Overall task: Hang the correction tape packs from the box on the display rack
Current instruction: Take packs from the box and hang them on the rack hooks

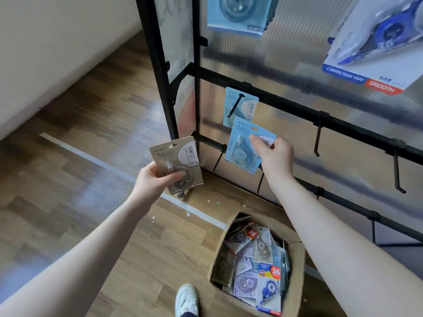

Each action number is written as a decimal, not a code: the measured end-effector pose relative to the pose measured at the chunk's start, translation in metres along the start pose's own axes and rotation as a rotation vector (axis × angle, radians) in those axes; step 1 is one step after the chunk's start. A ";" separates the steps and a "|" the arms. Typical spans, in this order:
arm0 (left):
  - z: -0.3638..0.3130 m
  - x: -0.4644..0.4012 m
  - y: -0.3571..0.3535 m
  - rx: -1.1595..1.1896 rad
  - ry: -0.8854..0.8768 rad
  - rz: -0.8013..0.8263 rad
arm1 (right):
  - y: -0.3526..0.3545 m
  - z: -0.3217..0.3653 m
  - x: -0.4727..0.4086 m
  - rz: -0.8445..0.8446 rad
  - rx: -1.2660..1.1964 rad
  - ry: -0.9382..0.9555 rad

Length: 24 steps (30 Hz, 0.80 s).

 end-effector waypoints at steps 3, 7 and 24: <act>0.003 -0.006 0.013 0.009 0.000 -0.011 | -0.020 0.014 0.000 0.030 -0.023 0.032; 0.008 -0.010 0.027 0.027 0.010 -0.036 | -0.042 0.022 -0.002 0.051 -0.038 0.060; 0.019 -0.019 0.020 -0.006 0.038 0.007 | -0.067 0.018 -0.032 0.007 0.121 0.177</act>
Point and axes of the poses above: each hand's wrist, its own x-axis away from the middle knuckle, its own y-axis out of the back of the hand, z = x × y, the point moved 10 cm from there along -x, towards the middle knuckle, and after that the axes turned 12 degrees about -z, right-handed, at the moved point
